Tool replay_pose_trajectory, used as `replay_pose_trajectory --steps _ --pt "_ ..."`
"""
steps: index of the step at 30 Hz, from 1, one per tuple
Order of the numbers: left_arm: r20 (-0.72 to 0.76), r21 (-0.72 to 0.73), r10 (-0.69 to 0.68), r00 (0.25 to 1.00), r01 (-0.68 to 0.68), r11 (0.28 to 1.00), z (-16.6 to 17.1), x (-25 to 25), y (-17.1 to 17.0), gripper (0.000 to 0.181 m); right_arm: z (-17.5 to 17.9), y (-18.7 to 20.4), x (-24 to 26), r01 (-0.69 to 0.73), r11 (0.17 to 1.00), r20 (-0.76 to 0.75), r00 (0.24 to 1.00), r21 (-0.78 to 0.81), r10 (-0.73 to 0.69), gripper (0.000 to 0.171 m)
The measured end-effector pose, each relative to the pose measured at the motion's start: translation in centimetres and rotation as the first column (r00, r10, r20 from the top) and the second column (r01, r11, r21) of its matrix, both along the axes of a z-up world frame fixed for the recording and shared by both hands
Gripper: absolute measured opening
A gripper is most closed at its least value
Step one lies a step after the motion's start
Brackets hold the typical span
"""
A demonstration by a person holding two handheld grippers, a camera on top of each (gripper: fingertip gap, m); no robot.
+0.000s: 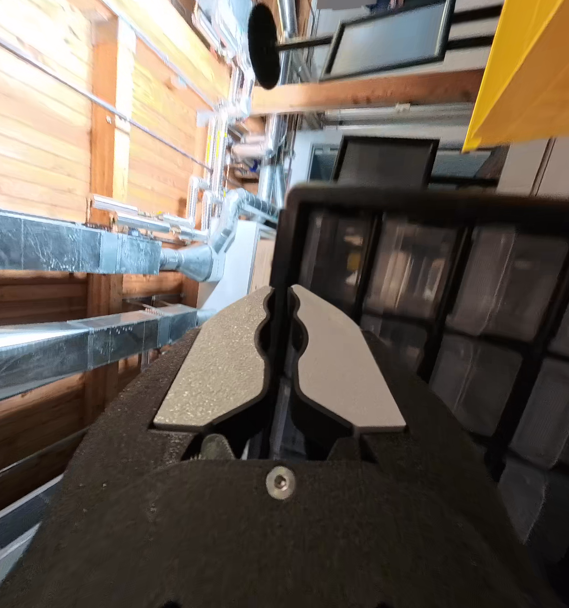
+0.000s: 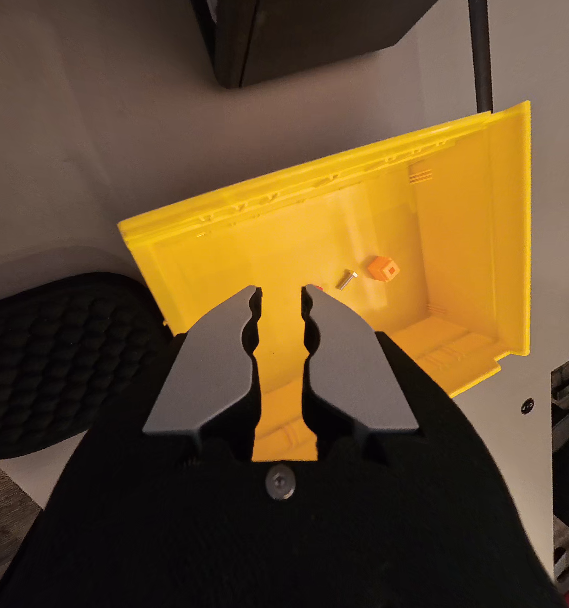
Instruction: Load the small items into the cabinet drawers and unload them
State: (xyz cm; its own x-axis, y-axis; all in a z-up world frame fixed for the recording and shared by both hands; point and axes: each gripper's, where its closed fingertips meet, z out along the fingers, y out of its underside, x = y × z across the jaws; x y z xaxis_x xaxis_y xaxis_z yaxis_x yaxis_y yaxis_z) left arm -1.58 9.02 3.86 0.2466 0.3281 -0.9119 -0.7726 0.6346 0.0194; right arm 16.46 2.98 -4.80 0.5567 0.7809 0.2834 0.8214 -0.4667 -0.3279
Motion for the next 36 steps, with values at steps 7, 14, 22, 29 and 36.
replay_pose_trajectory --steps 7,14,22,29,36 --pt "-0.067 -0.001 0.042 0.997 -0.042 0.999 -0.9 2.2 2.1 0.01 0.4 -0.6 -0.2 -0.005 1.0 0.009 1.0 0.006 0.005 0.024" --pt "-0.055 0.017 0.021 0.998 -0.02 1.0 -0.4 2.2 2.1 0.004 0.9 -1.3 -0.4 -0.014 1.0 0.016 1.0 0.022 0.013 0.024" --pt "-0.05 0.041 -0.009 0.999 0.011 0.999 -0.5 1.0 -1.0 0.004 3.2 -2.0 -4.5 -0.148 0.988 -0.023 0.989 0.051 0.149 0.024" --pt "-0.037 0.041 -0.033 0.999 0.035 0.999 -0.6 0.2 -3.8 0.004 10.7 -0.3 -13.0 -0.359 0.932 -0.137 0.922 0.051 0.362 0.024" --pt "-0.03 0.035 -0.042 0.999 0.043 0.998 -0.6 -0.4 -4.4 0.004 10.1 3.6 -17.2 -0.521 0.845 -0.017 0.852 -0.122 0.523 0.022"
